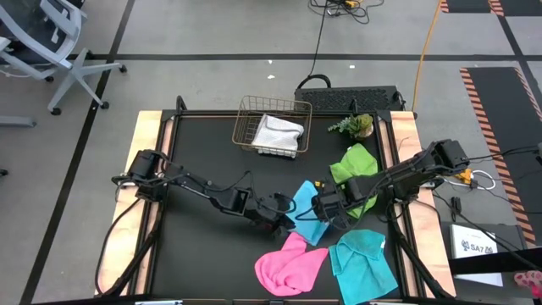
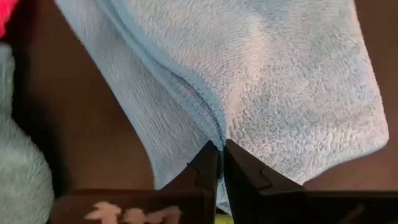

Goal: Fold microfiber towels
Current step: Fold the top blue microfiber cloth

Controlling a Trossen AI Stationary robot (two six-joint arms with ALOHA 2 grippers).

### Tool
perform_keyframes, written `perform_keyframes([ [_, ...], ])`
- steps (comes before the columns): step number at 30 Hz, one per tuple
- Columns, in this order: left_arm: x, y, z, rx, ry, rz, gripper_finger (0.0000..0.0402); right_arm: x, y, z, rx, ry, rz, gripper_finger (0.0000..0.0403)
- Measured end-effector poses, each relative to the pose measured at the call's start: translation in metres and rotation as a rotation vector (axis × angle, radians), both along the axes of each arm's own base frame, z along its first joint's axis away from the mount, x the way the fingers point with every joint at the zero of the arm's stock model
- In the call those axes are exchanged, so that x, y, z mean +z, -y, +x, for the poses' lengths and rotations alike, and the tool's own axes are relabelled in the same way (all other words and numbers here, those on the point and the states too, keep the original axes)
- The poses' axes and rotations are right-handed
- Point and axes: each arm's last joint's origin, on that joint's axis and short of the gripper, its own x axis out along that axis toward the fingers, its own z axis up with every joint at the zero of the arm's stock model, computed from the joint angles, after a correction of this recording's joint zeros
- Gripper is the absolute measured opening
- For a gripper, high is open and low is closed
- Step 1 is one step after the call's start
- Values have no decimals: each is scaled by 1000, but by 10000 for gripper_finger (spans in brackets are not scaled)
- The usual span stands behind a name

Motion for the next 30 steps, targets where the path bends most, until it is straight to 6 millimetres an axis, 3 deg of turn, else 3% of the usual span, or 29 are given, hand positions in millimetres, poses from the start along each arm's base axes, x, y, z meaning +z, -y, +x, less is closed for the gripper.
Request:
perform_keyframes([
  [9, -3, -1, -2, -4, -29, 15, 58, 0, 0, -3, -43, -25, 2, 27],
  [19, -3, -4, -1, 9, -26, 19, 58, 0, 0, -12, -97, -107, -35, 125],
  [24, -3, -14, 1, 131, -21, 78, 58, 23, 2, -9, -140, -115, -180, 154],
  [30, -6, -27, 2, 121, -60, 64, 58, 57, 4, 1, -208, 24, -245, 152],
])
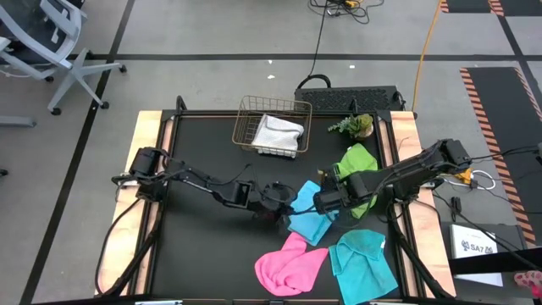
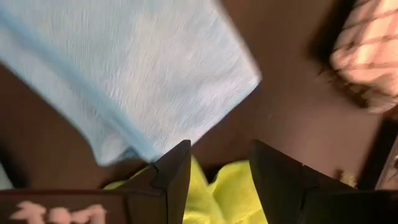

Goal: Fold microfiber towels
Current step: Fold the top blue microfiber cloth

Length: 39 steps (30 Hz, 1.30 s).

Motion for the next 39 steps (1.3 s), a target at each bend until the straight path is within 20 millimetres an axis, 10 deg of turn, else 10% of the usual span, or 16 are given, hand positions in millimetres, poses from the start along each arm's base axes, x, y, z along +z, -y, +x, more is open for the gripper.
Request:
perform_keyframes([
  [27, -51, 1, -6, 6, -271, -47, 2, 61, 40, -8, -309, 535, 18, 144],
  [39, -30, -26, -44, 198, -567, 123, 1, 61, 38, -3, -296, 551, 83, 144],
])
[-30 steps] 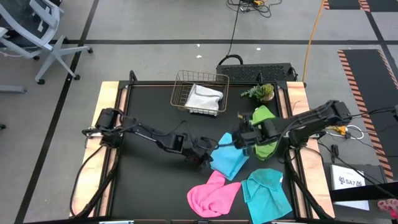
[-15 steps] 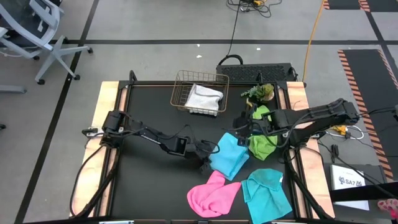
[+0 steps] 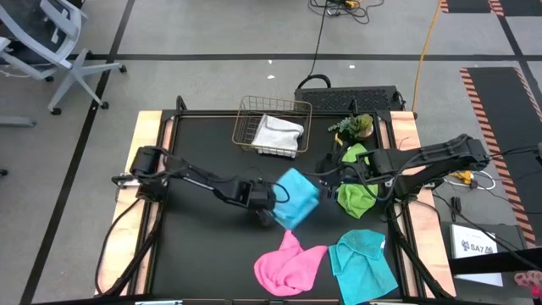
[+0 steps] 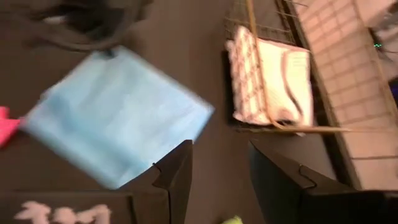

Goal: Fold microfiber towels
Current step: Fold the top blue microfiber cloth

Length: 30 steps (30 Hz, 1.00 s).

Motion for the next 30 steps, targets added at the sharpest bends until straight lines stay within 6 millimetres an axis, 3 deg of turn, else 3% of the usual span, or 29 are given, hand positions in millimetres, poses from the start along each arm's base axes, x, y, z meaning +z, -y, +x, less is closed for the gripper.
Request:
perform_keyframes([
  [6, 36, -19, -18, -16, -30, 65, 1, -6, -4, 13, 44, 19, 47, 144],
  [12, 63, -15, -22, -132, 70, 4, 1, -29, -9, 29, 147, -102, 59, 144],
  [21, 54, 20, -21, -262, 68, 109, 1, -71, -13, 52, 333, -309, -25, 144],
  [30, 46, 66, -9, -252, 260, 206, 2, -100, -12, 63, 416, -443, -82, 144],
])
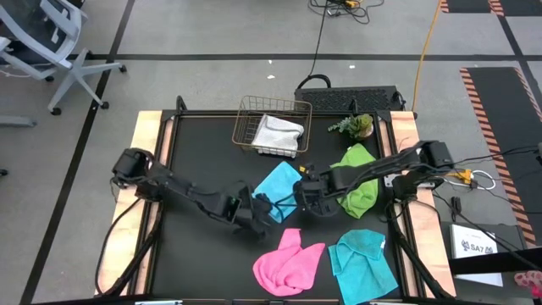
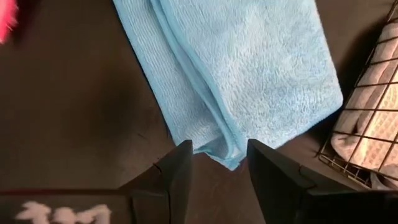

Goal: Fold microfiber towels
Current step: Fold the top blue microfiber cloth

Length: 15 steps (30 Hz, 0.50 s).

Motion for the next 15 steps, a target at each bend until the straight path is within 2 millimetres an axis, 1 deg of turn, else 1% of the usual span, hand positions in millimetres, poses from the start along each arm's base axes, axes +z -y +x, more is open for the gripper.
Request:
perform_keyframes([
  [2, -4, 6, 4, 1, 40, -2, 2, -3, 3, 0, -3, -9, -16, 144],
  [7, -18, 16, 8, -48, 26, -18, 4, -8, 11, -4, -42, -24, -18, 144],
  [10, -19, 16, 8, -104, 5, 17, 10, -7, 15, -7, -69, -23, -12, 144],
  [15, -19, 12, 9, -189, -20, 71, 20, -7, 15, -8, -66, -26, -13, 144],
])
